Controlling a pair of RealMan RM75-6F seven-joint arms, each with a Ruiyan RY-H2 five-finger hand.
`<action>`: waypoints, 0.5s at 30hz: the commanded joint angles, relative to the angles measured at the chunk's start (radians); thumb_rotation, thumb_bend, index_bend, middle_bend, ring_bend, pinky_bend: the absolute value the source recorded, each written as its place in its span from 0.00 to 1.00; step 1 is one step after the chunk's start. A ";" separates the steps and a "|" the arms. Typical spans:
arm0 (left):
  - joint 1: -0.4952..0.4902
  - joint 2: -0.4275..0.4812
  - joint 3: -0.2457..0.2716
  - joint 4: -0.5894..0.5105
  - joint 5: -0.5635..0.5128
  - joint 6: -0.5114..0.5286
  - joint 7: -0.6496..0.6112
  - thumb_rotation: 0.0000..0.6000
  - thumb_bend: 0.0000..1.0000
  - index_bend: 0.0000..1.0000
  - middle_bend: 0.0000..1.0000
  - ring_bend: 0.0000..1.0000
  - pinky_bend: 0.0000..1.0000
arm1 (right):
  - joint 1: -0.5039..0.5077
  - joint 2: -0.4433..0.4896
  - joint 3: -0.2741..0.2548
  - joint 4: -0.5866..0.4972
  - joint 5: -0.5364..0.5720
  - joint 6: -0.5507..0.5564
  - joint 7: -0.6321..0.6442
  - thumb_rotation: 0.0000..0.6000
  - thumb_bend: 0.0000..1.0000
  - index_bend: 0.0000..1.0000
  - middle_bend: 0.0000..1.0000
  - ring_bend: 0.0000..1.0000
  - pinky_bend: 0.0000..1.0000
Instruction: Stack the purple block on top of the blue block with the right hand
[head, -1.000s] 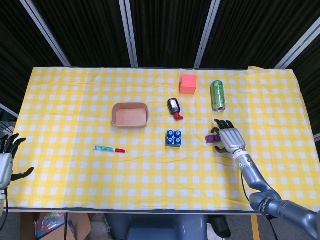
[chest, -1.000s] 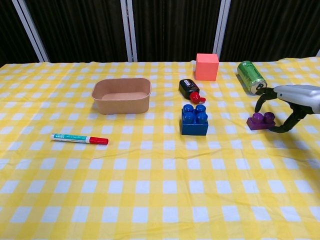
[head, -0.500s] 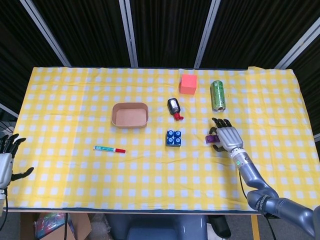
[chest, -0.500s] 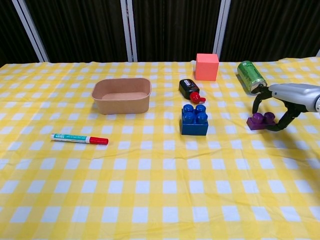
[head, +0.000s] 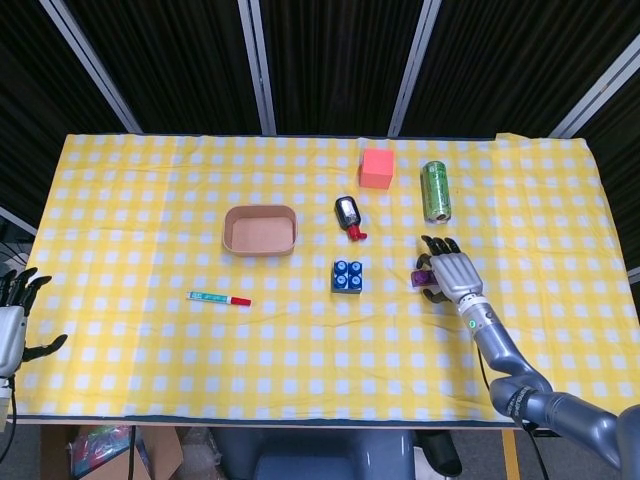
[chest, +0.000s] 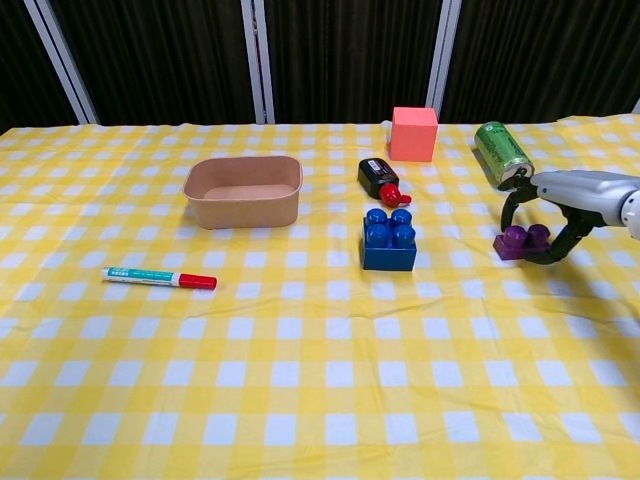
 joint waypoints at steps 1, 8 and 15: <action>-0.001 -0.001 0.000 0.000 0.000 -0.001 0.002 1.00 0.18 0.16 0.07 0.00 0.05 | -0.001 0.001 -0.003 0.003 -0.004 0.002 0.004 1.00 0.37 0.39 0.00 0.00 0.00; -0.001 -0.002 0.001 -0.002 -0.002 0.000 0.009 1.00 0.18 0.16 0.07 0.00 0.05 | -0.003 0.006 -0.006 0.003 -0.011 0.009 0.017 1.00 0.37 0.40 0.00 0.00 0.00; -0.002 -0.004 0.001 -0.003 -0.003 -0.001 0.016 1.00 0.18 0.16 0.07 0.00 0.05 | -0.001 0.012 -0.006 0.001 -0.013 0.010 0.018 1.00 0.38 0.41 0.00 0.00 0.00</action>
